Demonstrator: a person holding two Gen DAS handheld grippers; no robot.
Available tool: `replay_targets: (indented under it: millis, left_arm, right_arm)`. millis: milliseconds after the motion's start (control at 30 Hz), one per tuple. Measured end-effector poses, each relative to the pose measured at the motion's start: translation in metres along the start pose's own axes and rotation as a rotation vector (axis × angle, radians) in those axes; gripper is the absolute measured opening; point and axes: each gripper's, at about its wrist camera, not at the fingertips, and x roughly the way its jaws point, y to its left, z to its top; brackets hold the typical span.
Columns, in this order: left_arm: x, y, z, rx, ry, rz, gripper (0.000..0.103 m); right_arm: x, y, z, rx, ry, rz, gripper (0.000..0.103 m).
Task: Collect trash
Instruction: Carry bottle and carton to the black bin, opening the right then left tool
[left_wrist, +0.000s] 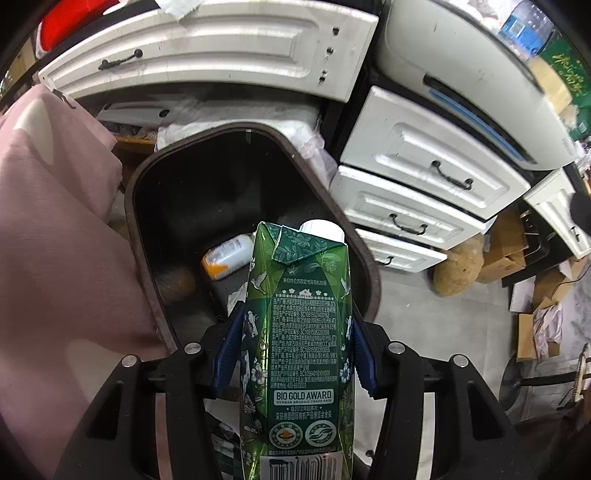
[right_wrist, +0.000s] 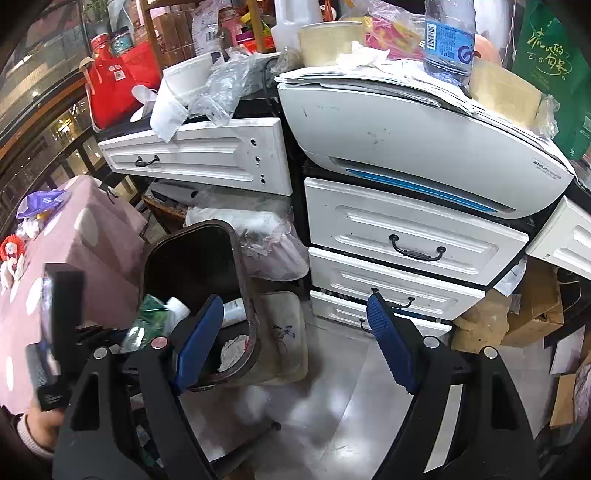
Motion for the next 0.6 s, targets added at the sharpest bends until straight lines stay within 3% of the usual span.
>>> replay_targets:
  millis: [167, 200, 267, 367, 600]
  left_arm:
    - [0.006, 0.008, 0.003, -0.037, 0.001, 0.017, 0.054]
    - [0.005, 0.009, 0.004, -0.039, -0.011, 0.018, 0.058]
    - [0.001, 0.008, 0.006, -0.036, -0.037, 0.019, 0.079]
    - [-0.008, 0.005, 0.005, -0.023, -0.075, 0.019, 0.088]
    - [-0.032, 0.001, 0.005, -0.017, -0.134, 0.011, 0.091]
  right_arm:
    - [0.002, 0.005, 0.0, -0.005, 0.004, 0.008, 0.079]
    - [0.003, 0.006, 0.0, -0.007, 0.004, 0.008, 0.079]
    - [0.003, 0.008, 0.001, -0.011, 0.003, 0.011, 0.079]
    - [0.001, 0.009, 0.002, -0.014, -0.004, 0.01, 0.079]
    - [-0.004, 0.012, 0.003, -0.01, -0.019, 0.008, 0.08]
